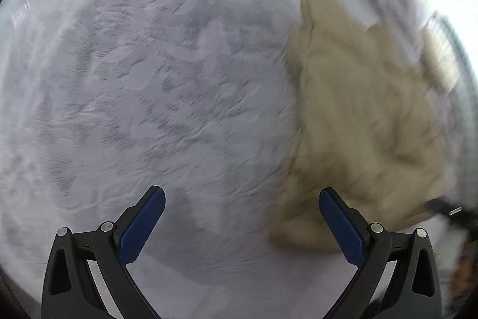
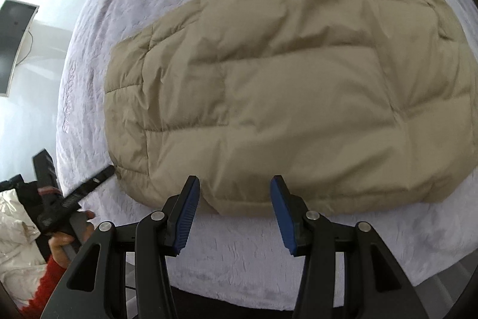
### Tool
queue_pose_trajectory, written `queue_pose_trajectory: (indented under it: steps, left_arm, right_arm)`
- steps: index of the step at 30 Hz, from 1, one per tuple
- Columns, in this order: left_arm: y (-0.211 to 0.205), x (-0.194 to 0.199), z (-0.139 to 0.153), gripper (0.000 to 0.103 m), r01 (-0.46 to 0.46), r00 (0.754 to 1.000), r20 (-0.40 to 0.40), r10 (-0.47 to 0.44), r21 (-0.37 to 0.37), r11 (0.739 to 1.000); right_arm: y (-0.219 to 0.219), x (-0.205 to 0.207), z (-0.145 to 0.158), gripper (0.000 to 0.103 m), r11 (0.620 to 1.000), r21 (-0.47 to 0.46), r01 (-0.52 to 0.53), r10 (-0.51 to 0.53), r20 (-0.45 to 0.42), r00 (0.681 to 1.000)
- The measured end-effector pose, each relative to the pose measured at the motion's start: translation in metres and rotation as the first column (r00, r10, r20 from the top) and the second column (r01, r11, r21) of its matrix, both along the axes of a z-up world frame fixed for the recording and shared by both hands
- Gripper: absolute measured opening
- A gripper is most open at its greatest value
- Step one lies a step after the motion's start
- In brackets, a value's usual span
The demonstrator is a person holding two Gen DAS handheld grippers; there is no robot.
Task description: Fold large clothes
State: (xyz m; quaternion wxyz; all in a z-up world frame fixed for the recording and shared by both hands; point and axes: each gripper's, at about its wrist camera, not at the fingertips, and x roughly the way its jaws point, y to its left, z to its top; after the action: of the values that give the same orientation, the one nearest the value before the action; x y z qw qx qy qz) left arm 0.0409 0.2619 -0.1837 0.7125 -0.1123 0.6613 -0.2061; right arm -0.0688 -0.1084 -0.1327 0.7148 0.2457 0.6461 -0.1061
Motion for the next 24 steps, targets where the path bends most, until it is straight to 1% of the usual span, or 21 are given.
queue_pose_trajectory:
  steps: [2,4,6,8,11,13,16,20,21,24]
  left_arm:
    - [0.003,0.011,-0.002,0.103,-0.006,1.000,-0.028,0.004,-0.092,0.996]
    - [-0.006,0.026,-0.005,0.103,0.029,0.998,-0.057,-0.041,-0.199,0.980]
    - [-0.019,0.037,-0.005,0.103,0.075,0.994,-0.063,-0.093,-0.246,0.966]
    - [-0.031,0.049,-0.008,0.103,0.142,0.985,-0.055,-0.161,-0.248,0.958]
    - [-0.041,0.064,-0.009,0.103,0.212,0.972,-0.043,-0.230,-0.248,0.945]
    - [-0.046,0.067,-0.011,0.103,0.230,0.966,-0.056,-0.253,-0.272,0.934]
    - [-0.058,0.075,-0.023,0.103,0.251,0.955,-0.078,-0.285,-0.296,0.922]
    - [-0.086,0.082,-0.038,0.103,0.263,0.944,-0.103,-0.313,-0.334,0.905]
    - [-0.095,0.085,-0.040,0.103,0.266,0.943,-0.104,-0.317,-0.341,0.902]
    - [-0.124,0.091,-0.041,0.103,0.295,0.938,-0.072,-0.338,-0.341,0.892]
  right_arm:
    - [-0.001,0.003,-0.003,0.053,1.000,0.001,0.002,-0.002,-0.008,1.000]
    - [-0.004,0.003,-0.007,0.053,1.000,0.007,0.015,-0.015,-0.019,1.000]
    - [-0.007,0.001,-0.013,0.053,0.999,0.016,0.041,-0.040,-0.033,0.999]
    - [-0.010,0.000,-0.019,0.053,0.998,0.020,0.066,-0.066,-0.042,0.997]
    - [-0.014,-0.003,-0.018,0.053,0.997,0.011,0.080,-0.079,-0.031,0.996]
    - [-0.015,-0.004,-0.019,0.053,0.997,0.005,0.073,-0.073,-0.025,0.997]
    - [-0.018,-0.006,-0.023,0.053,0.996,0.016,0.083,-0.082,-0.027,0.996]
    - [-0.022,-0.008,-0.030,0.053,0.995,0.029,0.098,-0.097,-0.035,0.995]
    - [-0.023,-0.008,-0.031,0.053,0.995,0.030,0.098,-0.097,-0.035,0.995]
    - [-0.024,-0.007,-0.032,0.053,0.995,0.033,0.097,-0.096,-0.037,0.995]
